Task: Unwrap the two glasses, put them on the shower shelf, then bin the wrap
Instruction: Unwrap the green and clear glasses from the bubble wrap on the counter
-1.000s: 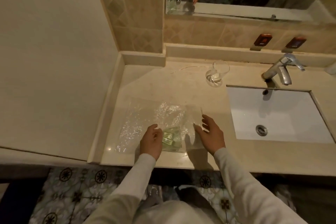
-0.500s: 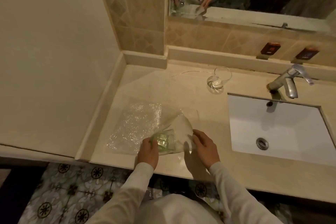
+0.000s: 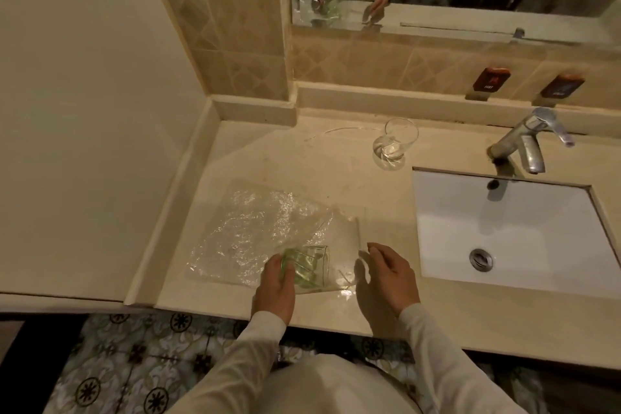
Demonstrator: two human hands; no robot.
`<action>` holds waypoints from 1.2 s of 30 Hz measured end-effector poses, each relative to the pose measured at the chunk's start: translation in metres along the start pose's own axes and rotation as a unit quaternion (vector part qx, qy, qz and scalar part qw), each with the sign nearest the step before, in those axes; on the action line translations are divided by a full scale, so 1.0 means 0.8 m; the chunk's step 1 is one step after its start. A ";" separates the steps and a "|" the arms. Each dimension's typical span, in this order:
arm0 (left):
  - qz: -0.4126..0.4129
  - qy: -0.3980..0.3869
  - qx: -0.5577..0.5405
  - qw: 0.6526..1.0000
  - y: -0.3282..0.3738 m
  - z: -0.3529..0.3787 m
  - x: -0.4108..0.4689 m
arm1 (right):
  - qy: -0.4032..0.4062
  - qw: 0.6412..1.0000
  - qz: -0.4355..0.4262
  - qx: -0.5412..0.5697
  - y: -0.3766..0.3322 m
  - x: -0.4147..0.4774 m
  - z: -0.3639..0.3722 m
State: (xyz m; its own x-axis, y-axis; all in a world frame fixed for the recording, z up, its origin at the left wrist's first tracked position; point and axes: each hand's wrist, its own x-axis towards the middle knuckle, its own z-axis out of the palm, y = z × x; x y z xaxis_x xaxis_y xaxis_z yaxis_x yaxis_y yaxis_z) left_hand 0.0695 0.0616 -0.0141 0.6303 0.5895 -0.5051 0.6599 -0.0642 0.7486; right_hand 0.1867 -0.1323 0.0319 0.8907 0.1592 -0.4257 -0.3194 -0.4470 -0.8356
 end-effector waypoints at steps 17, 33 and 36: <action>0.060 0.001 0.018 0.998 0.003 0.027 -0.007 | 0.053 0.996 0.039 0.054 0.018 -0.019 -0.016; 0.062 -0.037 0.281 0.957 0.008 0.069 -0.024 | 0.024 0.998 0.032 0.039 0.023 -0.011 -0.040; 0.111 0.030 0.109 0.987 0.017 0.064 -0.032 | 0.008 0.999 0.033 0.041 0.030 -0.004 -0.045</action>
State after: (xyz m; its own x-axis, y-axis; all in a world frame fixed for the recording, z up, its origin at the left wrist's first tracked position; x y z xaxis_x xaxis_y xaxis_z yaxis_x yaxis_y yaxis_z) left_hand 0.0836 0.0040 -0.0129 0.7480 0.5879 -0.3081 0.5849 -0.3643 0.7247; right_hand 0.1881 -0.1749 0.0256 0.8719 0.1175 -0.4755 -0.4020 -0.3830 -0.8317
